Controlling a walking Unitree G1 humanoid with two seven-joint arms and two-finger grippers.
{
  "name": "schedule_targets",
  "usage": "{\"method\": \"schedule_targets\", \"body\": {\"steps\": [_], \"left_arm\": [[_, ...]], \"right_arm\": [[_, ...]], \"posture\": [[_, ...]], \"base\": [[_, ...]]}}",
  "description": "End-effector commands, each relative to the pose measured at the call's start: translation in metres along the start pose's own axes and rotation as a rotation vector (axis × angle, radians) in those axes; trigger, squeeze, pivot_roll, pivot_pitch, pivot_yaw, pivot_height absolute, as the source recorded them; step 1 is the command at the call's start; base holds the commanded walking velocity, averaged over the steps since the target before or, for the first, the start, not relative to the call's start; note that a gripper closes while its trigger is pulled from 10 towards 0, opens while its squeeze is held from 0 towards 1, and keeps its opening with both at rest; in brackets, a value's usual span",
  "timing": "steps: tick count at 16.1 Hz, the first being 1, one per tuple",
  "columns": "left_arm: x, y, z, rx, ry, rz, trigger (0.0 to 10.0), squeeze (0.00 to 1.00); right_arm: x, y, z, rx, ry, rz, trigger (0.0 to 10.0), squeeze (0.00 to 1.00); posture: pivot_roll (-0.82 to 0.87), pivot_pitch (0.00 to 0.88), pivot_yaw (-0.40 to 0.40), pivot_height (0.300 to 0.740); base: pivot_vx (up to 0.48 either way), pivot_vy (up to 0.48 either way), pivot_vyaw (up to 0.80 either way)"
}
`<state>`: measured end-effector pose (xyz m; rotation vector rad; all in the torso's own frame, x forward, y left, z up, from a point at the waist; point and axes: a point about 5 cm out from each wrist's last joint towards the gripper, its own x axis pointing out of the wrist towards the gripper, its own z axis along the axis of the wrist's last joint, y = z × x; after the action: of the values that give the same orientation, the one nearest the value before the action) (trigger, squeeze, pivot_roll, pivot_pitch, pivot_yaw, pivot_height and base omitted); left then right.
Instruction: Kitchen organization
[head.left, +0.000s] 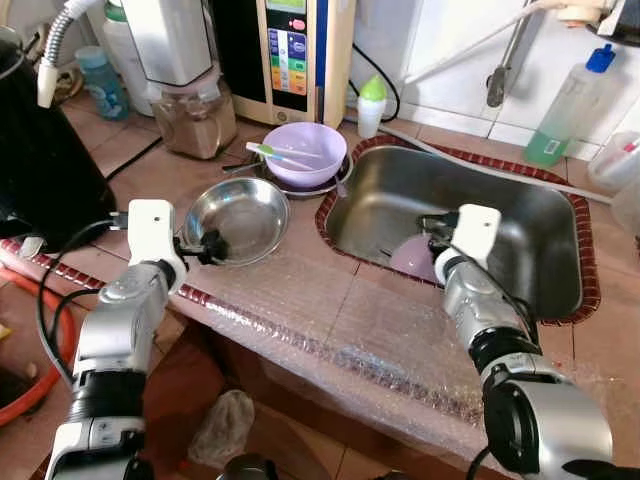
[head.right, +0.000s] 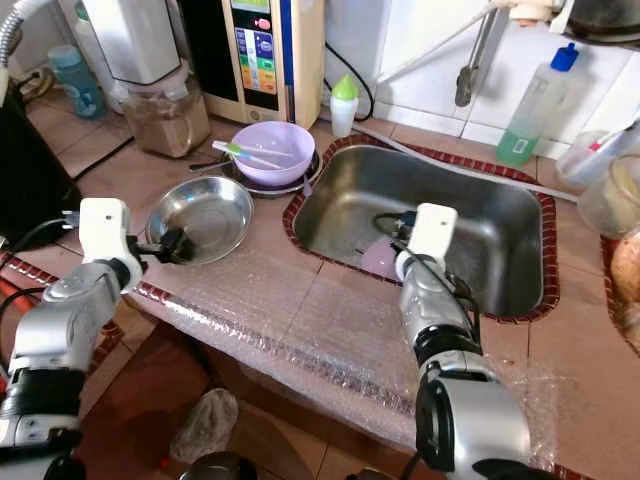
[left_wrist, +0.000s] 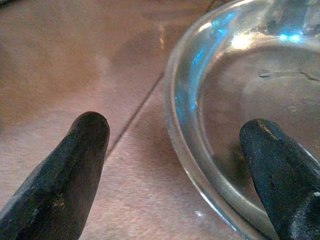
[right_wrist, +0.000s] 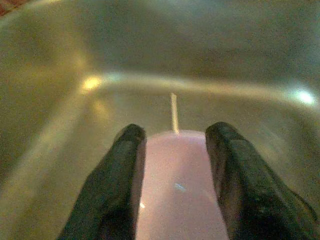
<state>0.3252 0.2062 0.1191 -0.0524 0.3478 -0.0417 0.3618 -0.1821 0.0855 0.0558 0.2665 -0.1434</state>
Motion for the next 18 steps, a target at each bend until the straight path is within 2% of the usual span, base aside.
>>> {"method": "schedule_targets", "body": {"steps": [1, 2, 3, 5, 6, 7, 9, 12, 14, 16, 18], "left_arm": [[0.003, -0.002, 0.002, -0.024, 0.016, -0.023, 10.0, 0.0], [0.005, -0.003, 0.003, -0.036, 0.02, -0.028, 10.0, 0.0], [0.007, -0.003, 0.005, -0.06, 0.027, -0.036, 6.5, 0.0], [0.01, -0.003, 0.007, -0.1, 0.04, -0.045, 2.4, 0.0], [0.011, -0.002, 0.007, -0.143, 0.061, -0.051, 0.0, 0.0], [0.013, 0.0, 0.005, -0.18, 0.085, -0.055, 0.0, 0.0], [0.013, 0.001, 0.004, -0.195, 0.111, -0.056, 0.0, 0.0], [0.011, -0.001, -0.005, -0.179, 0.183, -0.109, 0.0, 0.0], [0.011, 0.005, -0.014, -0.159, 0.234, -0.123, 0.0, 0.0], [0.011, 0.008, -0.014, -0.171, 0.236, -0.116, 0.0, 0.0], [0.011, 0.009, -0.015, -0.184, 0.235, -0.11, 0.0, 0.0]], "right_arm": [[-0.002, 0.004, -0.004, -0.028, -0.003, 0.041, 10.0, 1.0], [-0.003, 0.006, -0.003, -0.041, -0.013, 0.07, 10.0, 1.0], [-0.003, 0.008, -0.001, -0.071, -0.031, 0.109, 10.0, 1.0], [-0.004, 0.008, 0.0, -0.094, -0.044, 0.147, 10.0, 1.0], [-0.005, 0.008, 0.0, -0.098, -0.042, 0.169, 10.0, 0.0], [-0.007, 0.009, 0.001, -0.129, -0.047, 0.201, 10.0, 0.0], [-0.009, 0.008, 0.003, -0.171, -0.046, 0.224, 10.0, 0.0], [-0.011, -0.002, 0.005, -0.228, -0.026, 0.236, 10.0, 0.0], [-0.014, -0.005, 0.004, -0.271, -0.02, 0.264, 10.0, 0.0], [-0.015, -0.005, 0.005, -0.263, -0.03, 0.258, 10.0, 0.0], [-0.017, 0.0, 0.003, -0.201, -0.023, 0.248, 10.0, 0.0]], "posture": [[0.04, 0.0, 0.016, 0.74], [0.03, 0.0, 0.019, 0.74], [0.03, 0.0, 0.026, 0.74], [0.02, 0.0, 0.036, 0.74], [0.02, 0.0, 0.043, 0.74], [0.02, 0.0, 0.043, 0.74], [0.01, 0.0, 0.057, 0.74], [0.0, 0.008, 0.063, 0.74], [0.0, 0.012, 0.063, 0.74], [0.0, 0.002, 0.06, 0.74], [0.0, 0.0, 0.054, 0.74]], "base": [[0.0, 0.0, 0.0], [0.0, 0.0, 0.0], [0.0, 0.0, 0.0], [0.0, 0.0, 0.0], [0.0, 0.0, 0.0], [0.0, 0.0, 0.0], [0.0, 0.0, 0.0], [0.0, 0.0, 0.0], [0.0, 0.0, 0.0], [0.0, 0.0, 0.0], [0.0, 0.0, 0.0]]}}
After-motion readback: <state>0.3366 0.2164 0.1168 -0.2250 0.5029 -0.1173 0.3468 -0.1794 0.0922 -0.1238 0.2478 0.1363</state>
